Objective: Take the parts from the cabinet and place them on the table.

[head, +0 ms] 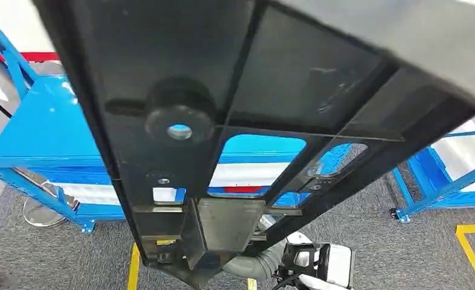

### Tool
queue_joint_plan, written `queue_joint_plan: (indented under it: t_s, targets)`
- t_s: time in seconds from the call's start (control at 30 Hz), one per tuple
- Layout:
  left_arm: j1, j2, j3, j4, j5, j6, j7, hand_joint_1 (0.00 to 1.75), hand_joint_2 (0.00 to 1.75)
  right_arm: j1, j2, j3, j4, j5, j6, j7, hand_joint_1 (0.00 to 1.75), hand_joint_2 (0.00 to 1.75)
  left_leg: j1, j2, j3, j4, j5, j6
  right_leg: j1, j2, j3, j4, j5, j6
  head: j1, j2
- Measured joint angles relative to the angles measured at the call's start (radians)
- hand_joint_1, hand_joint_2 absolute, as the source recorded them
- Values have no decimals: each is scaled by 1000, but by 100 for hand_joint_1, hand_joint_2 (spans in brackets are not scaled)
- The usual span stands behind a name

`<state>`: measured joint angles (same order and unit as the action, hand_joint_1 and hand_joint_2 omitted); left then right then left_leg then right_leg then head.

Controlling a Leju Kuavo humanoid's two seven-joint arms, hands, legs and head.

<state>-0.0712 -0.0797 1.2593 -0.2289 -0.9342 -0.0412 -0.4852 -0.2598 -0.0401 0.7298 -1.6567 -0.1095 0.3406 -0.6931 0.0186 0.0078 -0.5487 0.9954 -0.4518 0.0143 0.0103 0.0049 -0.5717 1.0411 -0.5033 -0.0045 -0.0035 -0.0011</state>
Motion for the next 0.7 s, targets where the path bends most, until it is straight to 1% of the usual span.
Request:
queue_joint_plan:
  t_s: [0.03, 0.07, 0.1, 0.13, 0.17, 0.2, 0.23, 0.27, 0.3, 0.33, 0.37, 0.4, 0.43, 0.47, 0.5, 0.53, 0.57, 0.6, 0.63, 0.67, 0.7]
  targets:
    - [0, 0, 0, 0, 0, 0, -2, 0, 0, -2, 0, 0, -1, -2, 2, 0, 166, 175, 1, 1, -5, -1, 4, 6, -3, 1, -20, 52, -45, 5, 2, 0]
    - [0, 0, 0, 0, -1, 2, -2, 0, 0, -2, -1, 0, -2, -3, 3, -1, 166, 175, 0, 1, -10, 0, 6, 8, -7, 0, -44, 113, -84, 10, 3, 0]
    - [0, 0, 0, 0, -2, 2, -2, 0, 0, 0, -2, 0, -2, -4, 5, -1, 166, 175, 0, 2, -17, 2, 9, 8, -12, 0, -77, 200, -127, 15, 2, 0]
    - [0, 0, 0, 0, -3, 4, -2, 0, 0, 1, -2, 0, -2, -5, 5, 0, 166, 175, 0, 2, -23, 4, 12, 7, -16, 0, -97, 255, -145, 20, 3, 0]
    - [0, 0, 0, 0, -3, 4, -2, 0, 0, 1, -4, 0, -2, -7, 6, 0, 166, 175, 1, 3, -30, 7, 16, 6, -20, -1, -98, 270, -138, 24, 2, 0]
    - [0, 0, 0, 0, -3, 5, -2, 0, 0, 0, -4, 0, -2, -7, 6, -1, 166, 175, 1, 2, -37, 12, 19, 4, -25, -1, -75, 238, -108, 26, 3, 0]
    - [-1, 0, 0, 0, -3, 5, -2, 0, 0, -1, -4, 0, -2, -9, 11, -1, 166, 175, 2, 2, -43, 17, 20, 1, -28, -2, -33, 168, -67, 27, 3, 0]
    - [-1, 0, 0, 0, -3, 6, -1, 0, 0, -4, -4, 0, -2, -11, 12, -1, 166, 175, 3, 1, -48, 23, 22, -1, -30, -3, 18, 80, -30, 26, 3, 0]
    - [-1, 0, 0, 0, -3, 7, 0, 0, 0, -8, -4, 1, -2, -13, 16, 0, 166, 175, 3, 1, -53, 28, 24, -5, -32, -4, 60, 2, -20, 25, 3, 0]
    - [-3, 0, 0, 0, -2, 9, 0, 0, 0, -11, -3, 2, -2, -13, 19, 0, 166, 175, 0, 0, -61, 30, 30, -15, -21, -2, 67, -19, -24, 20, 2, 0]
    - [-4, 0, 0, 0, -2, 11, 1, 0, 0, -11, -3, 2, -2, -14, 20, -1, 166, 175, 1, 0, -62, 26, 37, -23, -19, 1, 60, -14, -16, 14, 2, 0]
    - [-4, 0, 0, 0, -2, 12, 1, 0, 0, -13, -3, 2, -2, -14, 21, -1, 166, 175, 1, 0, -64, 26, 43, -31, -17, 1, 56, -18, -15, 11, 3, 0]
    - [-4, 0, 0, 0, -2, 13, 1, 0, 0, -13, -2, 3, -2, -14, 21, -1, 166, 175, 1, 0, -65, 21, 51, -38, -15, 1, 50, -15, -10, 4, 1, 0]
    - [-1, 0, 0, 0, -2, 14, 1, 0, 0, -13, -2, 3, -2, -14, 21, -1, 166, 175, 0, -1, -68, 19, 58, -47, -20, 0, 44, -25, 3, -7, 3, 0]
    - [-3, 1, 0, 0, -1, 15, 1, 0, 0, -15, 1, 5, -1, -15, 21, -1, 166, 175, 5, -1, -78, 31, 31, -49, -24, -7, 36, -30, 17, -16, 1, 0]
    - [-3, 2, 0, 0, -1, 15, 1, 0, 0, -17, 3, 6, -2, -15, 21, -1, 166, 175, 4, -2, -95, 70, -24, -50, -24, -5, 22, -31, 27, -28, 0, 0]
    - [-3, 2, 0, 0, -1, 15, 1, 0, 0, -17, 5, 8, -2, -15, 21, -1, 166, 175, 5, -2, -111, 134, -82, -51, -23, -6, 10, -31, 36, -31, -2, 0]
    - [-3, 2, 0, 0, -1, 15, 1, 0, 0, -17, 7, 9, -2, -15, 21, -1, 166, 175, 5, -2, -131, 212, -136, -54, -20, -7, -2, -30, 46, -32, -1, 0]
    - [-3, 2, 0, 0, -2, 15, 1, 0, 0, -17, 7, 10, -2, -15, 21, -1, 166, 175, 5, -2, -145, 280, -165, -55, -17, -7, -16, -28, 56, -34, -1, 0]
    - [-3, 2, 0, 0, -2, 17, 1, 0, 0, -17, 7, 10, -1, -16, 21, -1, 166, 175, 5, -2, -146, 321, -163, -55, -14, -8, -30, -25, 65, -33, -1, 0]
    - [-3, 2, 0, 0, -2, 18, 1, 0, 0, -17, 7, 10, -1, -16, 21, -1, 166, 175, 4, -2, -126, 319, -131, -52, -12, -8, -46, -21, 74, -33, -1, 0]
